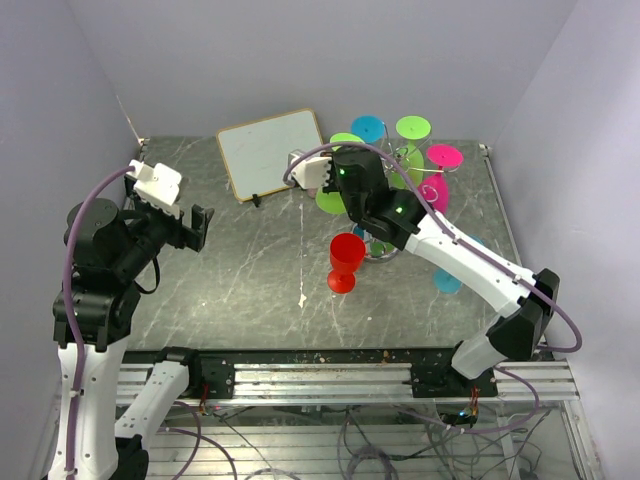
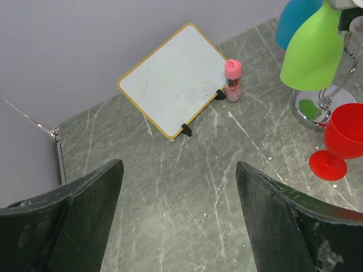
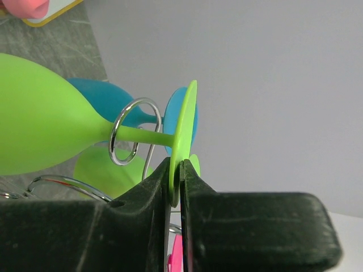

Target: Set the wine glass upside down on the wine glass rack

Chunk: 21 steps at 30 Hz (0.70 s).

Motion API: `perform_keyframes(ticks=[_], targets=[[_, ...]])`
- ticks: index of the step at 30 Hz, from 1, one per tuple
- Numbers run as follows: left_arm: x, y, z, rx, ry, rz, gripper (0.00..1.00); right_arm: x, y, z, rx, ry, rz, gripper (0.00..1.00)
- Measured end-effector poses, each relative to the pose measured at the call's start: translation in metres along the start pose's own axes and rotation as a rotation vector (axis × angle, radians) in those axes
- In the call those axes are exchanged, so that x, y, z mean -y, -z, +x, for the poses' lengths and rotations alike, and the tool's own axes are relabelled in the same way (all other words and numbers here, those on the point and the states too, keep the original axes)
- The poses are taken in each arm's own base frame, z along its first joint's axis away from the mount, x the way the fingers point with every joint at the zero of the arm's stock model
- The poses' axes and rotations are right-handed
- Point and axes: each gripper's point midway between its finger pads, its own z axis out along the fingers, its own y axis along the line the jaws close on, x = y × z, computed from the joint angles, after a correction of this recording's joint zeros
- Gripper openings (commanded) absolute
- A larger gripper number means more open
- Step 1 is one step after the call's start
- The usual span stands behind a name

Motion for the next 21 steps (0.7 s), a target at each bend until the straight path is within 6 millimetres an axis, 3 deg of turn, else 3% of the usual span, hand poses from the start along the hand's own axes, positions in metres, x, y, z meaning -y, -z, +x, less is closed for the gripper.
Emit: perform_keyframes(ticks=[21], targets=[[0.002, -0.001, 0.002, -0.003, -0.005, 0.012, 0.91, -0.013, 0.003, 0.003, 0.002, 0.008, -0.044, 0.16]])
